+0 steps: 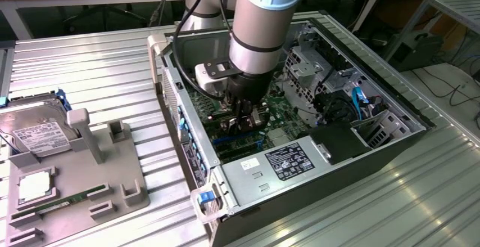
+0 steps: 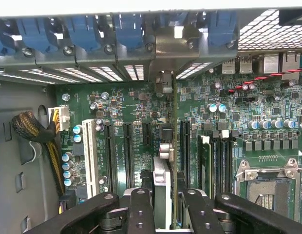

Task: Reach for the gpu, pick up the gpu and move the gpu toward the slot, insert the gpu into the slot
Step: 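Insert the gpu into the slot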

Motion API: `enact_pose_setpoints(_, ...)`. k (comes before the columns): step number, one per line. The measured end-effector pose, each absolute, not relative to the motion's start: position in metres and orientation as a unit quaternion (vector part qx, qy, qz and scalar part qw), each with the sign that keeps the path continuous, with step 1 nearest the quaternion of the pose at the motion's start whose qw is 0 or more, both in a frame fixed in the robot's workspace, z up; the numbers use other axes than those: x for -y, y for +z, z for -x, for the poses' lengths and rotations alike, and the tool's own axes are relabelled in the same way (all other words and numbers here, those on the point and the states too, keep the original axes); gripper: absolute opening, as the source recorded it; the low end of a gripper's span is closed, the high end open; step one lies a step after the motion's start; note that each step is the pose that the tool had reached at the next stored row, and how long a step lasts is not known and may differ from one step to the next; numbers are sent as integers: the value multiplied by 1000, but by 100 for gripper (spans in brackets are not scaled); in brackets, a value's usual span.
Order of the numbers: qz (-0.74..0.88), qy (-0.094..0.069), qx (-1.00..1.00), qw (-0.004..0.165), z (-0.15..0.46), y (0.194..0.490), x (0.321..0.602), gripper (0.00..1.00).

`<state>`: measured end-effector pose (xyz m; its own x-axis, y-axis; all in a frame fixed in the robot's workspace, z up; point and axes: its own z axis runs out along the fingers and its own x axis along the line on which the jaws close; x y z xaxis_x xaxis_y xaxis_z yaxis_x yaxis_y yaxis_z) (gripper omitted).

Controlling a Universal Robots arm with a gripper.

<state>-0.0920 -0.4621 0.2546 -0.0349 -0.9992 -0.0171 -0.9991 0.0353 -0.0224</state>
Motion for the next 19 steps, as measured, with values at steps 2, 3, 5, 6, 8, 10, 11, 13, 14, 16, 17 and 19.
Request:
enact_pose_setpoints(2,695,-2,-719,14,92,254,462,28)
enact_pose_setpoints(3,695,-2,-719,14,93,254,462,28)
enact_pose_setpoints(5,695,-2,-719,14,93,254,462,28)
enact_pose_setpoints(6,695,-2,-719,14,93,254,462,28)
enact_pose_setpoints(8,695,-2,-719,14,93,254,461,28)
enact_pose_setpoints(10,695,-2,-719,14,93,253,461,28)
enact_pose_setpoints(11,695,-2,-719,14,93,253,461,28)
enact_pose_setpoints(13,695,-2,-719,14,93,253,461,28)
enact_pose_setpoints(14,695,-2,-719,14,93,253,460,28)
enact_pose_setpoints(16,694,-2,-719,14,93,253,459,28)
enact_pose_setpoints(17,694,-2,-719,14,93,253,459,28)
enact_pose_setpoints(19,695,-2,-719,14,93,252,458,28)
